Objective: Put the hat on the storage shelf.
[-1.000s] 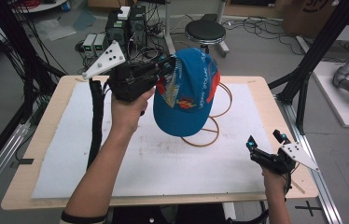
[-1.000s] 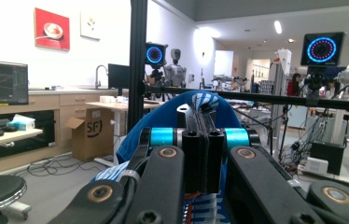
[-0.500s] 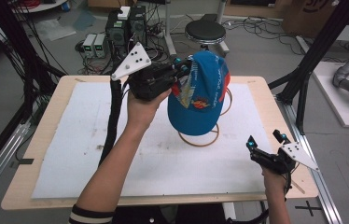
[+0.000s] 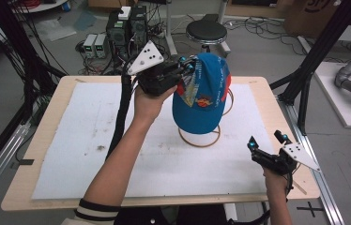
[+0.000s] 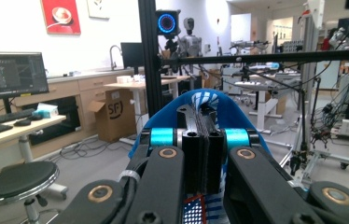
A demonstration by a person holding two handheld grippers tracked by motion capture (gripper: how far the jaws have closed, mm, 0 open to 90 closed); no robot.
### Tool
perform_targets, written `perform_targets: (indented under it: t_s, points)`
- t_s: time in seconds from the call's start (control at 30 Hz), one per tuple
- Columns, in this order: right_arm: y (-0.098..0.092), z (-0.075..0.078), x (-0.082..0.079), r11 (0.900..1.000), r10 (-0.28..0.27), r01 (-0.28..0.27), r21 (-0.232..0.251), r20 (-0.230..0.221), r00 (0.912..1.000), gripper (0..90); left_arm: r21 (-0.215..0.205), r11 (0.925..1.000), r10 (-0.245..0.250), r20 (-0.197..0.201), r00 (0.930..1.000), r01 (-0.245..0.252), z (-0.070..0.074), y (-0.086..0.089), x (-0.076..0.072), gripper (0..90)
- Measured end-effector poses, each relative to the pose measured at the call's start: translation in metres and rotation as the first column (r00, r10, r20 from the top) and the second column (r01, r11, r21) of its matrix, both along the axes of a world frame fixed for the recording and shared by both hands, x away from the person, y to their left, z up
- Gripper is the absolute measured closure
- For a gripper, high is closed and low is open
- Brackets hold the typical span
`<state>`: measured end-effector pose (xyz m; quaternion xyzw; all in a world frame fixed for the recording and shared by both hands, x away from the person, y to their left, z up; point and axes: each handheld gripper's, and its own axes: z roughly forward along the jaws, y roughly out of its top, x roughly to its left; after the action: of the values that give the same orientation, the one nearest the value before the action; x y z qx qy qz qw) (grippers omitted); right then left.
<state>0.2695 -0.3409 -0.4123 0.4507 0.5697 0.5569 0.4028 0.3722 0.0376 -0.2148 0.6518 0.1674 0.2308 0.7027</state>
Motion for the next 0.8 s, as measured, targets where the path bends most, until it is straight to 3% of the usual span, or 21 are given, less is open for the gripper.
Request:
perform_targets:
  t_s: [0.5, 0.8]
  points:
    - [0.001, -0.001, 0.001, 1.0, 0.004, -0.004, -0.004, -0.004, 1.0, 4.4, 0.041, 0.9979, 0.052, -0.042, 0.9977, -0.051, -0.012, -0.003, 0.027, 88.9]
    - [0.002, -0.002, 0.002, 1.0, 0.004, -0.004, -0.008, -0.004, 1.0, 4.4, 0.076, 0.9942, 0.081, -0.051, 0.9954, -0.077, -0.012, -0.011, 0.035, 84.9]
